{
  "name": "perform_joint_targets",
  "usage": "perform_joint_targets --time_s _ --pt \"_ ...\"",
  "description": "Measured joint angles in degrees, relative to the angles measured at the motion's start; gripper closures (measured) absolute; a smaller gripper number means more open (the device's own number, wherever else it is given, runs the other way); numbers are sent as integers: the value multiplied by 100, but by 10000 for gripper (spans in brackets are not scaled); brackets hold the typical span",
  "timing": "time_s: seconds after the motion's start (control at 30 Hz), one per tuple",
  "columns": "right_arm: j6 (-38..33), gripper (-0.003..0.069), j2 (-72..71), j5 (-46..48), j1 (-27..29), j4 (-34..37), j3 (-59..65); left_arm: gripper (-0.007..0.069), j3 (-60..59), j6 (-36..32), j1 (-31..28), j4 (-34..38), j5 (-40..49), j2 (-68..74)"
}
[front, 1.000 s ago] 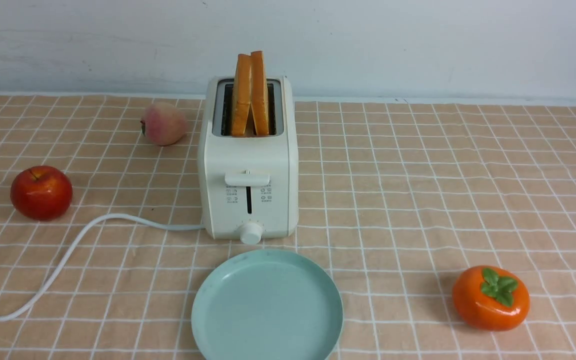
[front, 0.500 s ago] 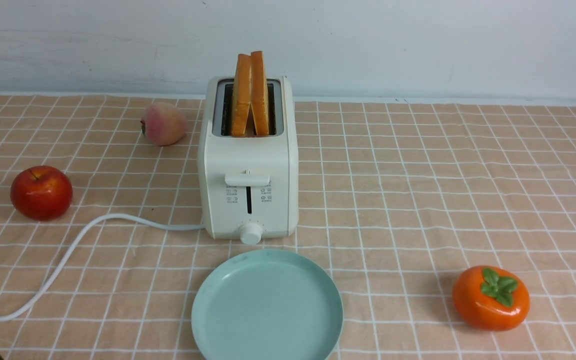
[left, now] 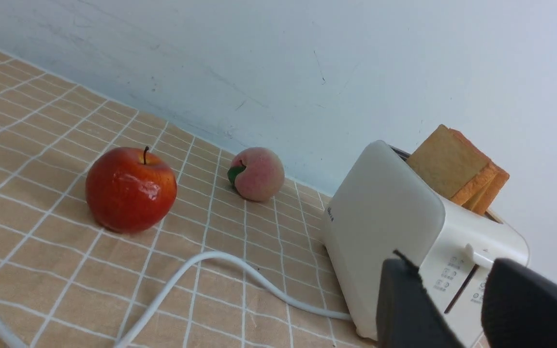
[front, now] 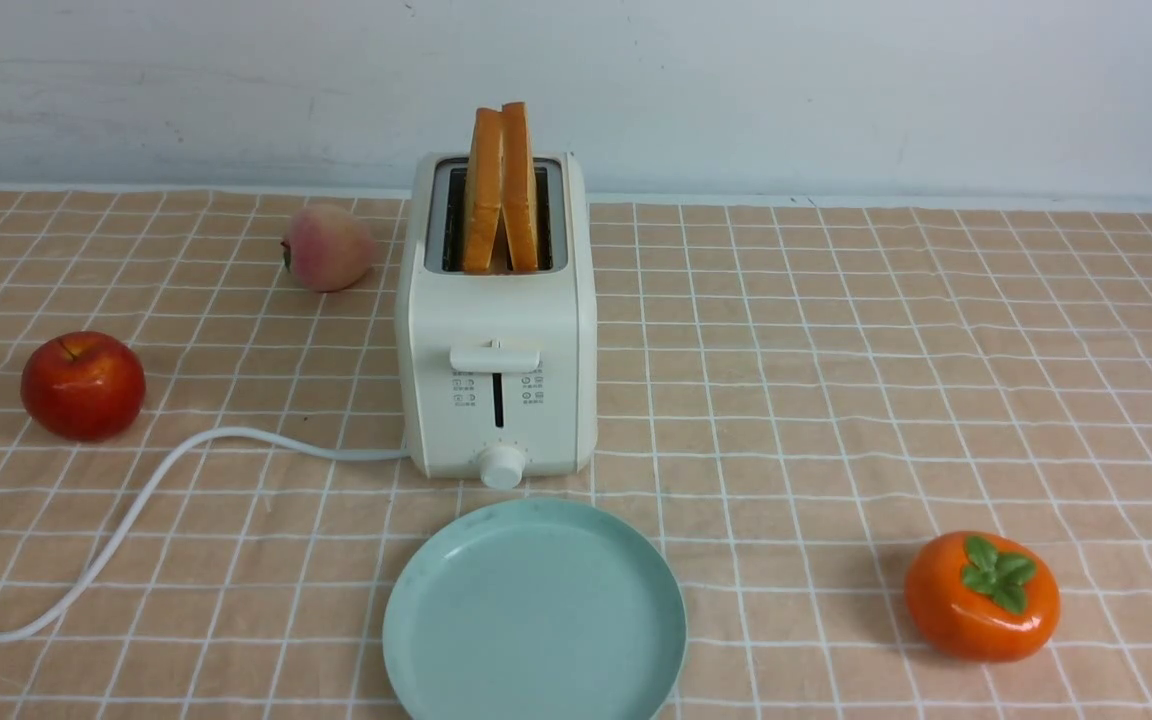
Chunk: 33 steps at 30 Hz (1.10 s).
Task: Take toasted bread from bread machine on light coffee tablecloth place on plate.
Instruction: 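Grasp the toast slice in the toaster and pull it up out of the slot with the right gripper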
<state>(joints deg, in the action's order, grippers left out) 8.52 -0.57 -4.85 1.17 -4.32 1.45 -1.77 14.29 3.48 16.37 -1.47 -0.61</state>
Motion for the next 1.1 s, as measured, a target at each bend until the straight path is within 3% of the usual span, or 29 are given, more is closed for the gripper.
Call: perform_joint_targets --time_s 0.2,0.23,0.33,0.43,0.53,0.67,0.8,1.1 --pt "144 419 0 -1543 0 72 0 386 0 35 0 24 -385 0" --pt "425 419 0 -1998 0 176 0 386 0 210 0 82 -698 0" --pt "853 419 0 -2170 0 285 -73 386 0 674 0 226 -1297 0" --pt "1461 419 20 -1864 0 305 -789 386 0 1545 0 248 -2735 0" --pt "1587 419 302 -1469 0 309 -1640 386 209 1738 0 0 -3106 0" --pt "1672 419 949 -835 0 309 -2673 386 930 1763 0 -666 -2738 0" --pt "1809 419 2123 339 0 302 -3864 386 2050 1778 0 -1335 -1593 402" --pt "1988 419 3400 1032 0 -295 -4095 386 2473 1778 0 -1572 1204 1484"
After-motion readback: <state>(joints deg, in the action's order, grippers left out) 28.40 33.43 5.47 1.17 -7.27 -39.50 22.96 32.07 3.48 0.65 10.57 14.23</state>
